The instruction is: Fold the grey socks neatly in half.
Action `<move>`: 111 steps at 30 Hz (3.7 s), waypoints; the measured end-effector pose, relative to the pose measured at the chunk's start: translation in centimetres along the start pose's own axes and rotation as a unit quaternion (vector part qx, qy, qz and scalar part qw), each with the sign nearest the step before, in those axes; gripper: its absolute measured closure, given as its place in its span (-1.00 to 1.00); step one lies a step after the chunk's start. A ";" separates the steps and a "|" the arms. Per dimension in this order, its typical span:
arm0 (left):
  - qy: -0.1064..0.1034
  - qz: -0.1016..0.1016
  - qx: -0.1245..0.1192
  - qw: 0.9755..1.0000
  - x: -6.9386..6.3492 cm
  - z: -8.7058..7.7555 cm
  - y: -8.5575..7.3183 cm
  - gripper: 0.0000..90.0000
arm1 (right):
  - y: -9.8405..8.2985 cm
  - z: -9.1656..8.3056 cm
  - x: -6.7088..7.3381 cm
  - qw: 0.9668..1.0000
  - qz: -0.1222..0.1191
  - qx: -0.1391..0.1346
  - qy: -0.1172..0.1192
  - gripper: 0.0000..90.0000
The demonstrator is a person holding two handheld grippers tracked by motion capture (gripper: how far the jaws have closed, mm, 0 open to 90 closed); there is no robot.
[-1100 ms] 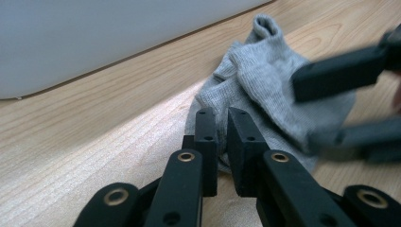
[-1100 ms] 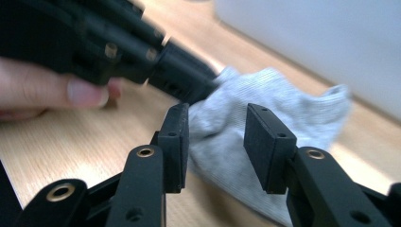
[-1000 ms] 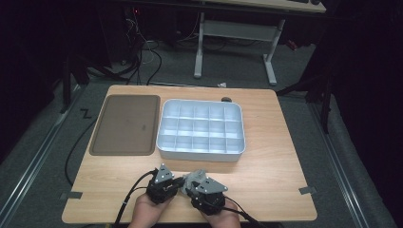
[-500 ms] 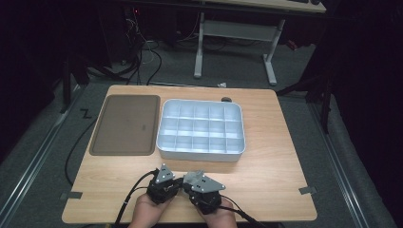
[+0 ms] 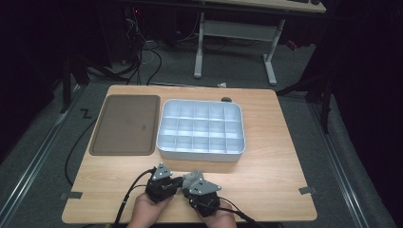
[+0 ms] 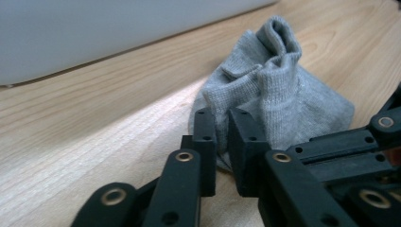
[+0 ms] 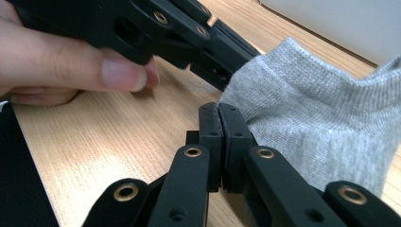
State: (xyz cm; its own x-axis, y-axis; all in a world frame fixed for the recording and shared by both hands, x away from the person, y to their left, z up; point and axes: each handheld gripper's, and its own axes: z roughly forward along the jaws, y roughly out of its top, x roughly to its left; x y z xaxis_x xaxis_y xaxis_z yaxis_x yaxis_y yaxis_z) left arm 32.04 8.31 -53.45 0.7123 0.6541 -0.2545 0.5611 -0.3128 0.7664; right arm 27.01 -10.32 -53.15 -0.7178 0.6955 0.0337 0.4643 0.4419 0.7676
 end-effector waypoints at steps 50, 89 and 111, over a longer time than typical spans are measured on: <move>-0.001 0.008 -0.006 1.000 0.2 -0.1 0.3 0.85 | -1.0 -1.2 -4.5 0.992 0.118 0.004 -0.039 0.27; 0.017 0.052 -0.050 0.997 -2.3 -1.7 0.7 0.67 | -0.9 -1.6 -4.1 0.992 0.124 0.004 -0.037 0.81; 0.005 0.067 -0.007 0.998 -2.7 1.0 0.2 0.91 | -0.8 -4.6 -6.2 0.987 0.143 -0.029 -0.072 0.89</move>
State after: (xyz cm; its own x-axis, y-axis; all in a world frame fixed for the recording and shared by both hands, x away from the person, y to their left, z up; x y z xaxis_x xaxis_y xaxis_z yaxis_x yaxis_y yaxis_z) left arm 30.69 5.80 -53.22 0.7766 0.6135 -0.1433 0.4552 -0.3890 0.8009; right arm 28.75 -17.61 -51.03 -0.4794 0.8617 0.1663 0.6033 0.1859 0.7756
